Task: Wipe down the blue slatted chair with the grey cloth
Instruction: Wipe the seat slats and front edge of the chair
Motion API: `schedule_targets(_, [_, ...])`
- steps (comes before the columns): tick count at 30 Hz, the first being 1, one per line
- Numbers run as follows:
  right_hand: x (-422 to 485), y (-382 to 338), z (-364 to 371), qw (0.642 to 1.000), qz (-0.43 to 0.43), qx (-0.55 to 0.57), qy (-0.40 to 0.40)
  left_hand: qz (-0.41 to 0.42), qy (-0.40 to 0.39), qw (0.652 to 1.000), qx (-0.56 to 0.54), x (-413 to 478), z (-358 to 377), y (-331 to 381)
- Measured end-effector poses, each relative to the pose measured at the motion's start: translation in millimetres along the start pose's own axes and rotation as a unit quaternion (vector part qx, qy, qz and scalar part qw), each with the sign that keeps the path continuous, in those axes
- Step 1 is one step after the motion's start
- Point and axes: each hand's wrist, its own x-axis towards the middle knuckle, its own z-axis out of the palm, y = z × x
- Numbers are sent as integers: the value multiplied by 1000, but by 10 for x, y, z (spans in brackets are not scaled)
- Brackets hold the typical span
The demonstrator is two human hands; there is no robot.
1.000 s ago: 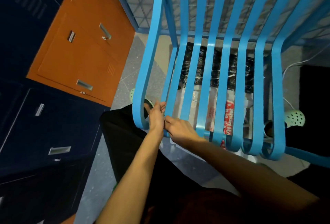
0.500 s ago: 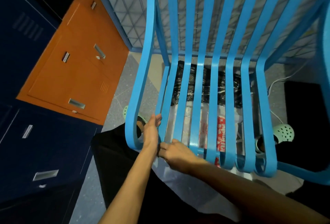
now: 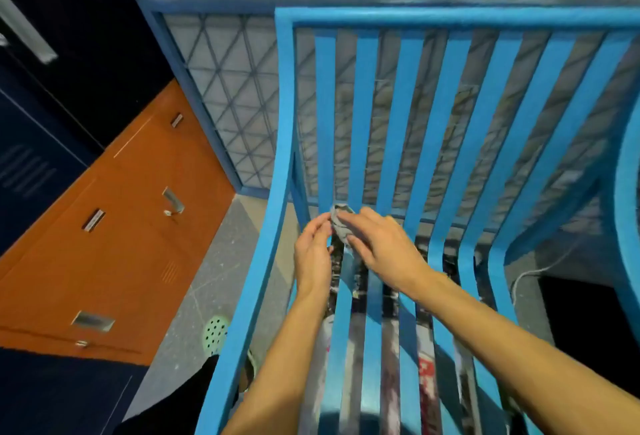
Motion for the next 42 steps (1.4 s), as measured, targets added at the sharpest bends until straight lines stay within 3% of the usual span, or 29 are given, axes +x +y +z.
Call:
schedule_targets(7, [1332, 97, -948, 973, -125, -144, 132, 163, 40, 985, 50, 708, 427, 671])
schedule_targets(13, [2142, 158, -1387, 915, -169, -284, 230, 99, 12, 995, -27, 1072, 523, 700])
schedule_targets(16, [1982, 318, -994, 885, -191, -386, 178, 74, -1, 995, -71, 1169, 481, 707])
schedule_targets(19, [1845, 288, -889, 878, -215, -407, 129, 67, -21, 994, -83, 1212, 420, 691])
schedule_targets(23, [2146, 187, -1236, 860, -173, -432, 209, 57, -36, 995, -68, 1211, 412, 592])
schedule_targets(30, [1826, 344, -785, 850, -219, -467, 105, 5, -51, 997, -64, 1186, 340, 322])
schedule_targets(42, [1299, 656, 148, 861, -249, -443, 19, -26, -24, 994, -102, 1258, 261, 120])
